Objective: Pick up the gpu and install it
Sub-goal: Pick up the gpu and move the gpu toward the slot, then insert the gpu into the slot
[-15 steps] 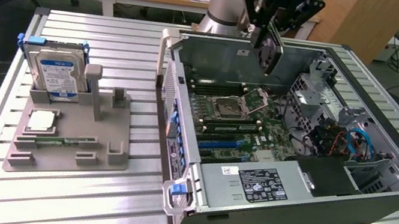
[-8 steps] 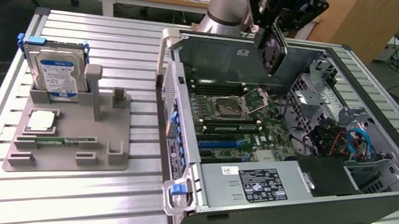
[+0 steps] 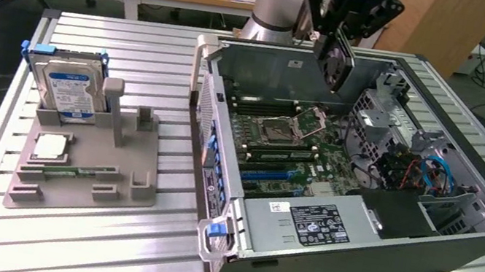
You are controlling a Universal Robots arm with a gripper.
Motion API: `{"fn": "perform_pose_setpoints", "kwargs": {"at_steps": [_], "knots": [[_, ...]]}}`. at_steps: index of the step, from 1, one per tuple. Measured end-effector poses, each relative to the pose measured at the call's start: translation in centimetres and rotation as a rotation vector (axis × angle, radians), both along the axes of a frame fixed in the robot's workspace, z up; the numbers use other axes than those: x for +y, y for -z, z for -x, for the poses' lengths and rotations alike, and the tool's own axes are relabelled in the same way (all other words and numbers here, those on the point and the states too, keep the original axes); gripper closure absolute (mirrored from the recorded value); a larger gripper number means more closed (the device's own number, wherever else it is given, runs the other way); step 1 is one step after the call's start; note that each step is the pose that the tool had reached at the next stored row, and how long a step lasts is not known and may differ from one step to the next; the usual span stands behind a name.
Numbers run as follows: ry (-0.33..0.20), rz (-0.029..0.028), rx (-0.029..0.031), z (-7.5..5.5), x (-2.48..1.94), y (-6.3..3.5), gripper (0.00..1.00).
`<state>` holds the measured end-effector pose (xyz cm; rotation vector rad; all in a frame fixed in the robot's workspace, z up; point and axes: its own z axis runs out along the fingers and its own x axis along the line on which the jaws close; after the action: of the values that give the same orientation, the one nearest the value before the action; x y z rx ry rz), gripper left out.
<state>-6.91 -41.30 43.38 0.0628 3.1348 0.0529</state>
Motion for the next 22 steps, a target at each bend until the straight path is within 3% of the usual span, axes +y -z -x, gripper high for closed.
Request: {"fn": "perform_pose_setpoints", "kwargs": {"at_steps": [16,22], "knots": [[-0.001,-0.0007,-0.0001,-0.02,0.01,0.01,0.72],[-0.081,-0.0006,0.0,-0.02,0.0,0.0,0.72]]}}
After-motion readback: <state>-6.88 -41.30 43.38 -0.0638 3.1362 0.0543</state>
